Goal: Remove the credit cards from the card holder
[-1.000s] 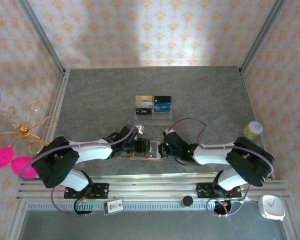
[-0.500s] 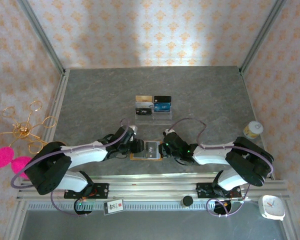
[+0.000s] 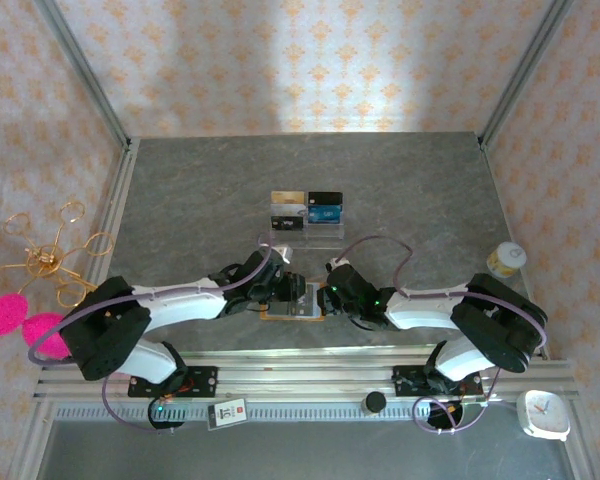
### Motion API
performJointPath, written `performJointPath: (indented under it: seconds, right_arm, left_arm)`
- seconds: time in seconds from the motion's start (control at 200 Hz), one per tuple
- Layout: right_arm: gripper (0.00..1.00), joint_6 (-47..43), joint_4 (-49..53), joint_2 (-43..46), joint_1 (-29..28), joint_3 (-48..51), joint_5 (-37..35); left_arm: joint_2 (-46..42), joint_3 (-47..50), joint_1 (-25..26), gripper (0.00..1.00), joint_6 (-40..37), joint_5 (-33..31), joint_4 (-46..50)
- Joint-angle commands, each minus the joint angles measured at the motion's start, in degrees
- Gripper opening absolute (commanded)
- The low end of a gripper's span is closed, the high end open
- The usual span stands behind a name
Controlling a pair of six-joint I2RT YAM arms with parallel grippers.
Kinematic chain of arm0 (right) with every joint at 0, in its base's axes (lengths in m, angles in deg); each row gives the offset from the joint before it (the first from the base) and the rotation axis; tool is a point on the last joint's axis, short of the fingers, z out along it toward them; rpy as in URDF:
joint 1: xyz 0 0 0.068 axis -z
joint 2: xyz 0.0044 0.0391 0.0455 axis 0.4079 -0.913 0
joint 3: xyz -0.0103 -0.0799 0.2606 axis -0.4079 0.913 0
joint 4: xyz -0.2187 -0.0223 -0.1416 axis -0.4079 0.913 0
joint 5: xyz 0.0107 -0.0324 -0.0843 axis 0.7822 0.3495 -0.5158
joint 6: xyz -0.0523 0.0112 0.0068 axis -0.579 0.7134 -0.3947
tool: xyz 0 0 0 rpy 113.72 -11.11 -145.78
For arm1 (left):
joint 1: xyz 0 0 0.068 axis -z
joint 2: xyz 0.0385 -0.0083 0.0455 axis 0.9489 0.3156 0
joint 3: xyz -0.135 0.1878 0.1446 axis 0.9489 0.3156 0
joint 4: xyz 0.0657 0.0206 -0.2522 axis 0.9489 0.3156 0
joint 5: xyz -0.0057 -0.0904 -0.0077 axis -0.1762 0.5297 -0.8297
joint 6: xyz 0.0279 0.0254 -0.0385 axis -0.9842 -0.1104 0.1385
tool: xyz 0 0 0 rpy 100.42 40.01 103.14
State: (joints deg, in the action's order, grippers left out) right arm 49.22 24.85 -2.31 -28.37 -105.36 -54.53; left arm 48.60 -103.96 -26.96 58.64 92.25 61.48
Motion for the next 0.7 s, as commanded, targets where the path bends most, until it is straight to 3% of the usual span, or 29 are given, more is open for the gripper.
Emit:
performJointPath:
  seconds: [0.0, 0.435, 0.696]
  right_arm:
    - [0.12, 0.04, 2.65, -0.98, 0.24, 0.75, -2.09]
    - [0.09, -0.11, 0.35, -3.82, 0.28, 1.63, -0.58]
    - [0.11, -1.20, 0.53, -0.17, 0.24, 1.55, -0.95]
  left_arm:
    - [0.43, 0.01, 0.14, 0.33, 0.87, -2.58, 1.28]
    - [2.38, 1.11, 0.03, 0.36, 1.11, -3.26, 3.32]
    - [-3.81, 0.39, -0.03, 0.39, 0.32, -5.79, 6.14]
